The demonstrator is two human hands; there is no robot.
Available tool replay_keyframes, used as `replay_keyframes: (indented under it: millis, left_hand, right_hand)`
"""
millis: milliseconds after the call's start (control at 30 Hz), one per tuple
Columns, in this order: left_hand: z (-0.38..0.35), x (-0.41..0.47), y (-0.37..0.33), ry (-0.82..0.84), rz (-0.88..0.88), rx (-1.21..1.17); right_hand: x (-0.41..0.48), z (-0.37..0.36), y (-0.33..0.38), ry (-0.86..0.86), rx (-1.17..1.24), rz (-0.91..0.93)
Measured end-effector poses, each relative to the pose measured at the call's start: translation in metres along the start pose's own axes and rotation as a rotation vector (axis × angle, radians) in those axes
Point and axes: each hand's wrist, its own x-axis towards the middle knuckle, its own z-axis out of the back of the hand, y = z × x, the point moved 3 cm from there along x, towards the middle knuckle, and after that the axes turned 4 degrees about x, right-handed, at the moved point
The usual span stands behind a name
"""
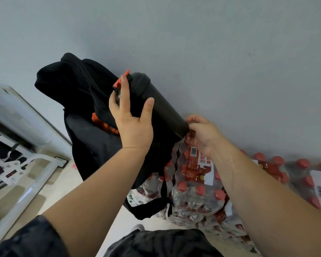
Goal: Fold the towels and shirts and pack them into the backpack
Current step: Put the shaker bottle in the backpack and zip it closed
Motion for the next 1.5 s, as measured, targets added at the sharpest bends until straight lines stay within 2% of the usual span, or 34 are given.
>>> replay_keyframes:
  millis: [133, 233, 400, 533, 600, 733, 867, 933, 1100, 1200, 1367, 1500]
  left_hand:
    - [0.005, 0.01, 0.003, 0.057, -0.1, 0.053]
    - [0.01, 0.016, 0.006, 0.101, -0.134, 0.102]
    - [0.006, 0.011, 0.011, 0.091, -0.216, 0.158]
    - [-0.003, 0.002, 0.015, 0.017, -0.163, 0.122]
    - [-0.006, 0.001, 0.015, 0.036, -0.141, 0.117]
    - [-0.002, 0.004, 0.011, 0.208, -0.191, 0.208]
    - [0.01, 0.017, 0.01, 0.479, -0.454, 0.308]
    - [0.01, 0.027, 0.011, 0.589, -0.528, 0.33]
    - [0.001, 0.052, 0.009, 0.749, -0.546, 0.359]
    - [-0.002, 0.054, 0.011, 0.69, -0.487, 0.337]
    - [-0.006, 0.026, 0.013, 0.456, -0.277, 0.442]
    - [-0.007, 0.014, 0.01, 0.463, -0.324, 0.489]
  right_hand:
    - [0.003, 0.005, 0.002, 0.01, -0.165, 0.03]
    - [0.001, 0.001, 0.007, 0.047, -0.198, 0.041]
    - [-0.002, -0.009, 0.005, 0.079, -0.141, 0.05]
    - [-0.001, -0.014, 0.002, 0.102, -0.049, 0.053]
    - [0.0, -0.014, -0.001, 0.1, 0.009, 0.041]
    - [0.003, -0.016, -0.002, 0.097, 0.115, 0.032]
    - [0.005, -0.016, -0.001, 0.123, 0.123, 0.025]
    - [0.005, -0.015, 0.0, 0.14, 0.108, 0.024]
    - [0.004, -0.011, 0.0, 0.153, 0.078, 0.026]
    - [0.004, -0.011, 0.0, 0.141, 0.08, 0.034]
    - [0.004, -0.012, -0.003, 0.109, 0.058, 0.045]
    - [0.004, -0.013, -0.001, 0.108, 0.044, 0.046]
